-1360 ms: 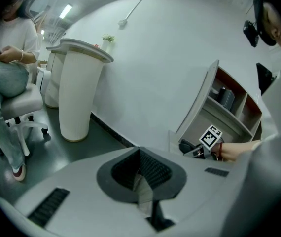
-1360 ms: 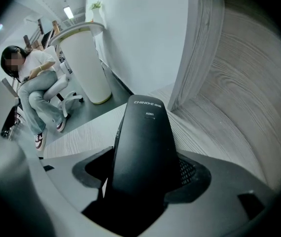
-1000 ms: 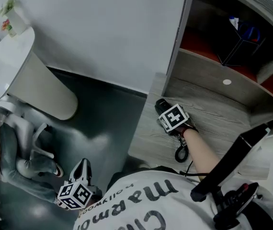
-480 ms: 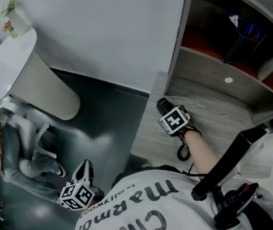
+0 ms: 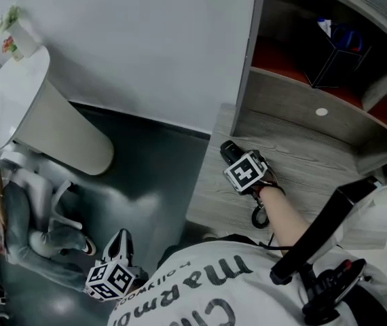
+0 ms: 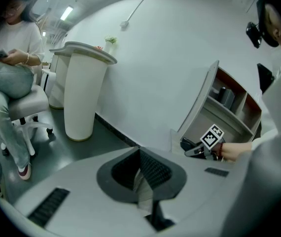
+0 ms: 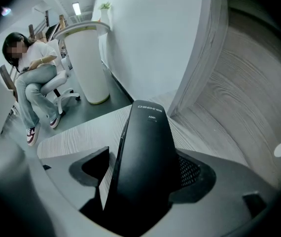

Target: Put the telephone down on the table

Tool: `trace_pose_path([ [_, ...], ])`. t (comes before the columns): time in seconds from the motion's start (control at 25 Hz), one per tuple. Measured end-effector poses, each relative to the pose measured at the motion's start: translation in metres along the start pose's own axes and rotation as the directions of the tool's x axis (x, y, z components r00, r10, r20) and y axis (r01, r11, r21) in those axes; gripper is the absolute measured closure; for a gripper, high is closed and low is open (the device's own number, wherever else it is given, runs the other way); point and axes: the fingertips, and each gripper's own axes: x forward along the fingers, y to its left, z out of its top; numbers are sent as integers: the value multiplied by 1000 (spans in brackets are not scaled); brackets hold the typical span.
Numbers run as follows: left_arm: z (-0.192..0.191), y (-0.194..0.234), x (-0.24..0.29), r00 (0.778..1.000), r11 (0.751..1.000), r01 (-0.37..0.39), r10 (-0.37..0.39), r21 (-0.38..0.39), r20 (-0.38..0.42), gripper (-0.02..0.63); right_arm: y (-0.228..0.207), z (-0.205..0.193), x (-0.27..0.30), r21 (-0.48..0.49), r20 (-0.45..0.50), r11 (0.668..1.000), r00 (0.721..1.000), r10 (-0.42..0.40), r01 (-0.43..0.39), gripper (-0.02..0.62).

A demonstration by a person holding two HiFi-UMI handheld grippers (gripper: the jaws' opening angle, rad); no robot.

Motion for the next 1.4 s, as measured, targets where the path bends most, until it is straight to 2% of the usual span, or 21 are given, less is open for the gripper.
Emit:
trace_pose_path([
  [0.6,3,-1,9,1000,1000,16,-16,0,-2,597,4,0,-3,-34,-8,999,1000,-19,19,216],
  [1.2,-3,0,8,1000,1000,9,-9,-15,4,597,11,17,-10,-8,43,999,998,40,-40,218],
  [1.28,-3,1,6,1000,1000,5,-5,-19,9,597,8,18,-10,0,46,999,998,35,-35,233],
  [1.36,-4,3,5,1000,1000,3,-2,-21,12,597,4,19,-12,21,47,1000,999,21,-22,296],
  [1.4,-4,4,4,1000,1000,0,0,-23,13,597,2,18,-13,34,46,999,999,18,-20,305],
])
